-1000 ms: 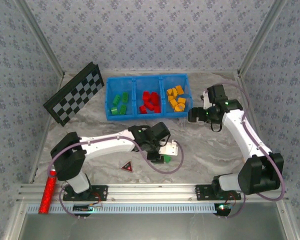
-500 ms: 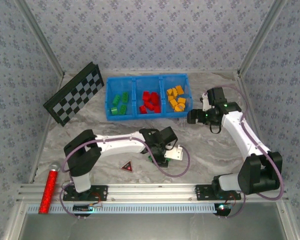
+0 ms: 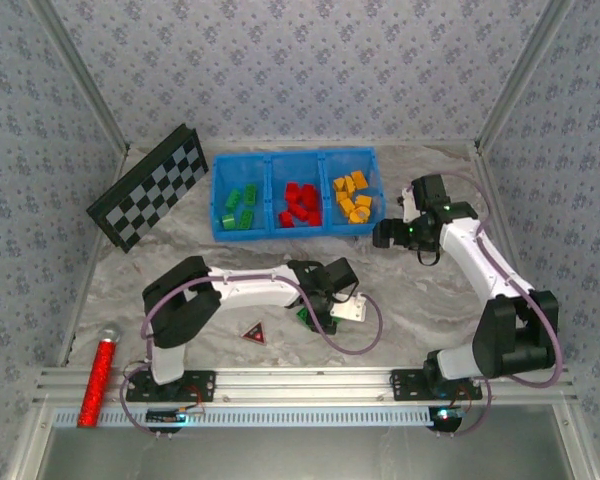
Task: Sort the legos into containers by color
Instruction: Pick up the lego from the middle-left of the table, then place the lego in the container.
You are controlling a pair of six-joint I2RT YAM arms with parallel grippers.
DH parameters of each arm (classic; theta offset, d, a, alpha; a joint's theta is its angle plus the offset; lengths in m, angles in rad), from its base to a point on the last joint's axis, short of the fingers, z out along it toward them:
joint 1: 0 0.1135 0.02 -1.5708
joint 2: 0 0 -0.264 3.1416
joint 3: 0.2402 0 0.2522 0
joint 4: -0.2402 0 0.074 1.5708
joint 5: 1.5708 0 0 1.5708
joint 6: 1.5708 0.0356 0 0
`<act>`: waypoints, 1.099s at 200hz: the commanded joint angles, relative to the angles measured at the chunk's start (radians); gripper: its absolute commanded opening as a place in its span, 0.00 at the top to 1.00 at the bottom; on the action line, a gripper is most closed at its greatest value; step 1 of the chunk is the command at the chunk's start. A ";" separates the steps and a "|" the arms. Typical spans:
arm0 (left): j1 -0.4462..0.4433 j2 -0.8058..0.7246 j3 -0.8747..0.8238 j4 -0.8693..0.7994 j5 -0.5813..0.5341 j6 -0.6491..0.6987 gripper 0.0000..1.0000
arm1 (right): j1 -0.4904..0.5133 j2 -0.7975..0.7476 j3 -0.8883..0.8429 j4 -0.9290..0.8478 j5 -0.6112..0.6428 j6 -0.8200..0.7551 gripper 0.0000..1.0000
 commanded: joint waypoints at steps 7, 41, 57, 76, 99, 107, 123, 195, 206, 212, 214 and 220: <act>-0.003 0.028 0.035 -0.013 0.005 0.009 0.39 | -0.006 0.009 0.002 -0.002 -0.017 -0.006 0.07; -0.005 0.052 0.057 -0.042 -0.011 -0.031 0.53 | -0.006 0.012 0.002 -0.001 -0.016 -0.006 0.07; -0.005 0.061 0.067 -0.070 -0.013 -0.043 0.58 | -0.006 0.012 0.006 -0.002 -0.016 -0.006 0.07; -0.005 0.052 0.065 -0.069 -0.026 -0.055 0.67 | -0.007 0.012 0.011 -0.003 -0.012 -0.006 0.08; 0.011 0.019 0.074 -0.073 -0.035 -0.087 0.75 | -0.007 0.010 0.016 -0.010 -0.007 -0.008 0.08; 0.030 -0.001 0.086 -0.079 -0.034 -0.104 0.75 | -0.006 0.006 0.014 -0.010 -0.003 -0.008 0.08; 0.086 -0.044 0.122 -0.102 -0.041 -0.135 0.75 | -0.006 0.004 0.010 -0.008 -0.001 -0.008 0.08; 0.452 -0.277 0.196 -0.027 -0.193 -0.352 0.77 | -0.001 0.006 0.006 -0.005 0.002 -0.005 0.08; 0.520 -0.283 0.204 -0.013 -0.212 -0.400 0.77 | 0.002 0.014 0.009 -0.006 -0.001 -0.005 0.08; 0.556 -0.281 0.211 -0.009 -0.224 -0.429 0.77 | 0.004 0.021 0.012 -0.011 0.000 -0.005 0.08; 0.568 -0.279 0.213 -0.009 -0.228 -0.439 0.78 | 0.005 0.022 0.015 -0.013 0.001 -0.005 0.08; 0.605 -0.274 0.220 -0.007 -0.237 -0.467 0.78 | 0.007 0.025 0.018 -0.016 0.004 -0.006 0.08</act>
